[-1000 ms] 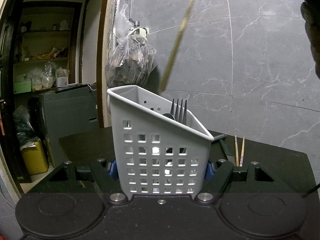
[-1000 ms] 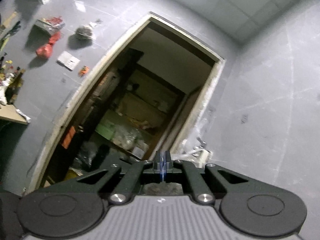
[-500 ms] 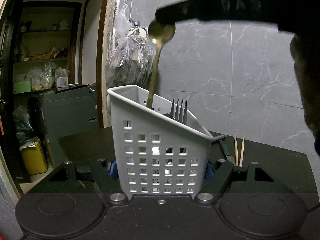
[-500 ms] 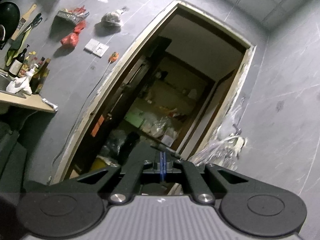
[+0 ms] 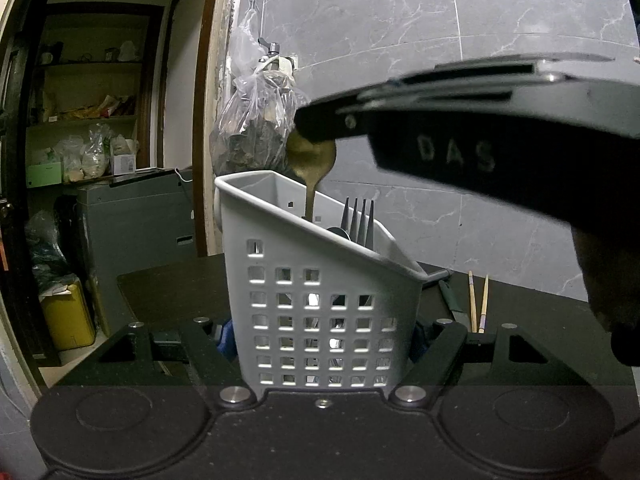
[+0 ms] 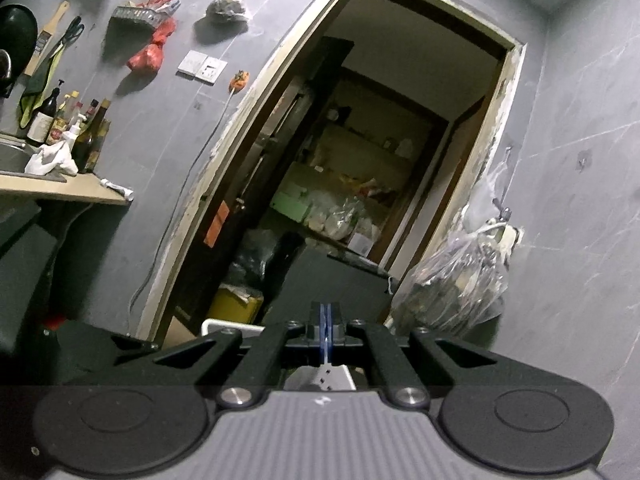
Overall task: Organize utensils
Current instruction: 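Lower the gold spoon into the basket and open the right tool, then move the right tool back to the pile over the green-handled knife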
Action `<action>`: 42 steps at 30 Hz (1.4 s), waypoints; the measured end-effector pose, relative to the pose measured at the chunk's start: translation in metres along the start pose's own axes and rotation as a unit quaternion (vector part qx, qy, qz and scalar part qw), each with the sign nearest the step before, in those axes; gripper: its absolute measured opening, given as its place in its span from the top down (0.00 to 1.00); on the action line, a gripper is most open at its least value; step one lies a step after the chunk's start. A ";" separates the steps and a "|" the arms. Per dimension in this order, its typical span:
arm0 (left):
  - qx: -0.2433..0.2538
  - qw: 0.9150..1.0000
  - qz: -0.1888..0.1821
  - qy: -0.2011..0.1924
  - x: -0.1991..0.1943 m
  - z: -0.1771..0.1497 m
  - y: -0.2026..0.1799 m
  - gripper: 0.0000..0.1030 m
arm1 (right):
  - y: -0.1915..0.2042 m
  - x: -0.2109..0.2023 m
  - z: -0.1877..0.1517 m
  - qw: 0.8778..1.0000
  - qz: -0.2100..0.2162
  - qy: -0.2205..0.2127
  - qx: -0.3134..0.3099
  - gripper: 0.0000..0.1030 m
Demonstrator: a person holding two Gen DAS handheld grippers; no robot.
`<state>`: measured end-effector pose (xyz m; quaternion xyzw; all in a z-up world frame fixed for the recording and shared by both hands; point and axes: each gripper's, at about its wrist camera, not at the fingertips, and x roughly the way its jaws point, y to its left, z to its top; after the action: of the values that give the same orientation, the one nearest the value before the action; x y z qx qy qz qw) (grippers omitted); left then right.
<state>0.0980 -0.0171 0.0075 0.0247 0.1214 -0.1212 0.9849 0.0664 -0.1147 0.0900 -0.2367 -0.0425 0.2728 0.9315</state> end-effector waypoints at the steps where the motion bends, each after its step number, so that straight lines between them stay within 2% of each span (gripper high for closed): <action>1: 0.000 1.000 0.000 0.000 0.000 0.000 0.001 0.26 | 0.001 0.001 -0.001 1.000 0.002 0.002 0.000 0.99; 10: 0.000 1.000 0.000 0.000 0.001 0.000 -0.002 0.26 | 0.000 0.007 -0.013 0.999 0.022 0.023 0.017 0.98; 14: 0.000 1.000 0.000 0.000 0.001 0.001 -0.002 0.26 | -0.007 0.007 -0.018 0.999 0.031 0.025 0.036 0.94; 16: 0.000 1.000 0.000 0.000 0.002 0.001 -0.003 0.26 | -0.013 0.005 -0.020 0.998 0.036 0.021 0.049 0.81; 20: 0.000 1.000 -0.001 0.000 0.002 0.001 -0.004 0.26 | -0.029 -0.003 -0.019 0.998 0.019 0.002 0.063 0.46; 21: -0.001 1.000 -0.001 0.000 0.002 0.001 -0.003 0.26 | -0.035 -0.007 -0.018 0.998 0.009 -0.004 0.066 0.37; 22: -0.001 1.000 -0.001 0.000 0.002 0.001 -0.004 0.26 | -0.041 -0.011 -0.018 0.998 -0.006 -0.009 0.069 0.32; 24: -0.001 1.000 0.000 0.000 0.001 0.001 -0.003 0.26 | -0.055 -0.018 -0.019 0.996 -0.037 -0.016 0.076 0.14; 26: 0.000 1.000 0.000 0.000 0.001 0.001 -0.003 0.26 | -0.068 -0.024 -0.023 0.994 -0.065 -0.015 0.086 0.07; 30: 0.000 1.000 0.000 0.000 0.001 0.001 -0.003 0.26 | -0.095 -0.034 -0.039 0.987 -0.110 0.005 0.119 0.00; 32: 0.000 1.000 0.000 0.000 0.002 0.001 -0.003 0.26 | -0.108 -0.037 -0.049 0.983 -0.124 0.019 0.137 0.00; 38: 0.000 1.000 0.000 0.000 0.003 0.001 -0.005 0.26 | -0.134 -0.033 -0.083 0.968 -0.145 0.079 0.189 0.00; 42: 0.000 1.000 0.000 0.000 0.002 0.001 -0.004 0.26 | -0.146 -0.026 -0.109 0.953 -0.149 0.122 0.232 0.00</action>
<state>0.0994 -0.0212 0.0078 0.0248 0.1211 -0.1215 0.9849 0.1387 -0.2817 0.0623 -0.0366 0.1013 0.1021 0.9889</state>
